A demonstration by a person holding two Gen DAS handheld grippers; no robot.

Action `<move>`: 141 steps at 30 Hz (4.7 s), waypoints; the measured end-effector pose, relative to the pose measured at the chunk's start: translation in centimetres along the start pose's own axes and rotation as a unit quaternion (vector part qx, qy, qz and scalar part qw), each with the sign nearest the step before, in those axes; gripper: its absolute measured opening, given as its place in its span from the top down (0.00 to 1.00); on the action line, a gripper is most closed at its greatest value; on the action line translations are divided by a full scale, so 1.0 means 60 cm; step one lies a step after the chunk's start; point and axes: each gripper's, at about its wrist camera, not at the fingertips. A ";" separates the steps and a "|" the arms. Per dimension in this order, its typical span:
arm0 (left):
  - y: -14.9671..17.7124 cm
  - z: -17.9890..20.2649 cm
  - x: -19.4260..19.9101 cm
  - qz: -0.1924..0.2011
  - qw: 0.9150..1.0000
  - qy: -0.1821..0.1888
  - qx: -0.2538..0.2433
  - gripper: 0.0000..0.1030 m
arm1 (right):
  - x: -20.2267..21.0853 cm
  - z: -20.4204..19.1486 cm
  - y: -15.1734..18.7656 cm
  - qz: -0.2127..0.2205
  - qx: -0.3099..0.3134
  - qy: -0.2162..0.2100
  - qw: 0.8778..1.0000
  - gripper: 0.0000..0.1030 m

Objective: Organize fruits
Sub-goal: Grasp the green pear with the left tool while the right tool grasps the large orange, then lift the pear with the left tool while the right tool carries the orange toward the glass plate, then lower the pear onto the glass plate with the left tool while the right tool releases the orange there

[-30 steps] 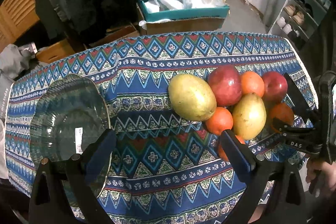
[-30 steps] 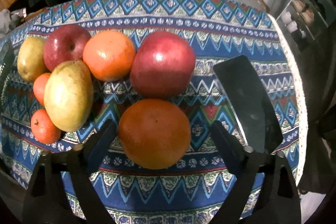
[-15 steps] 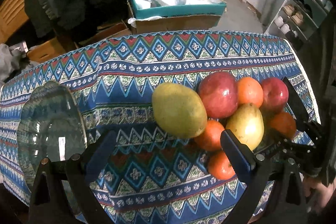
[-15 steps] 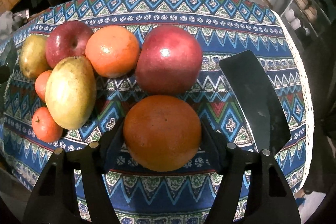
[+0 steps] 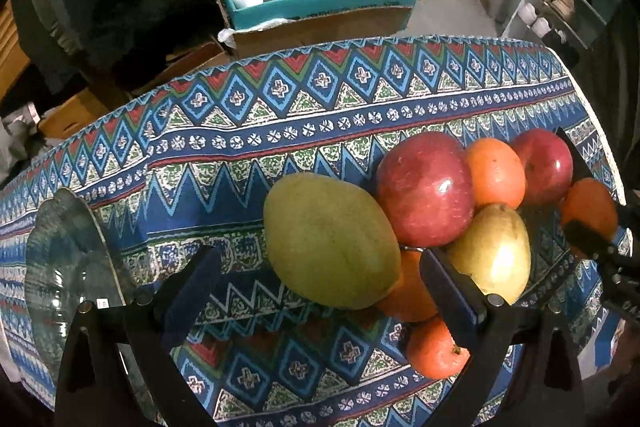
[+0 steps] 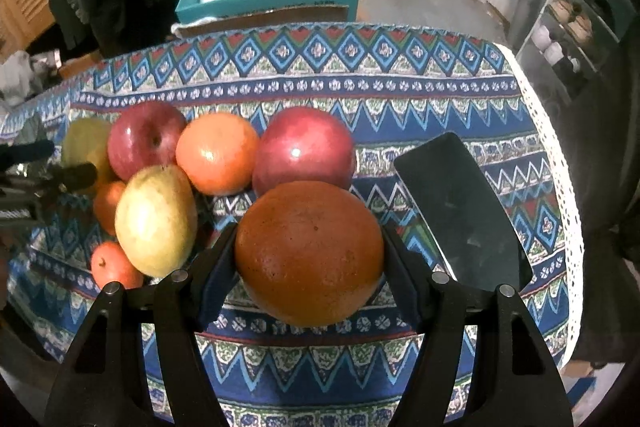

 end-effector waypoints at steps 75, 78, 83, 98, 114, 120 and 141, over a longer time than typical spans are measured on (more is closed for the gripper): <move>0.090 -0.055 0.177 0.127 0.991 0.017 0.025 0.34 | 0.126 -0.099 -0.048 0.132 0.051 -0.021 0.990 0.33; 0.092 -0.062 0.201 0.142 0.989 0.017 0.026 0.34 | 0.139 -0.111 -0.052 0.141 0.056 -0.025 0.988 0.33; 0.097 -0.071 0.240 0.167 0.985 0.016 0.031 0.34 | 0.161 -0.135 -0.060 0.157 0.065 -0.038 0.985 0.33; 0.115 -0.110 0.315 0.218 0.975 0.007 0.042 0.34 | 0.213 -0.205 -0.072 0.186 0.086 -0.072 0.976 0.33; 0.142 -0.171 0.358 0.248 0.966 -0.007 0.072 0.34 | 0.252 -0.296 -0.104 0.205 0.108 -0.116 0.966 0.33; 0.155 -0.207 0.360 0.247 0.965 -0.016 0.091 0.34 | 0.249 -0.342 -0.111 0.199 0.125 -0.130 0.963 0.33; 0.207 -0.338 0.320 0.211 0.961 -0.047 0.172 0.34 | 0.197 -0.501 -0.119 0.146 0.176 -0.171 0.959 0.33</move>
Point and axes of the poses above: each gripper's, at about its wrist camera, not at the fingertips, and x roughly against the way its jaws point, z to its right, y to its underside, and after that the axes turned 6 degrees about y, right-handed
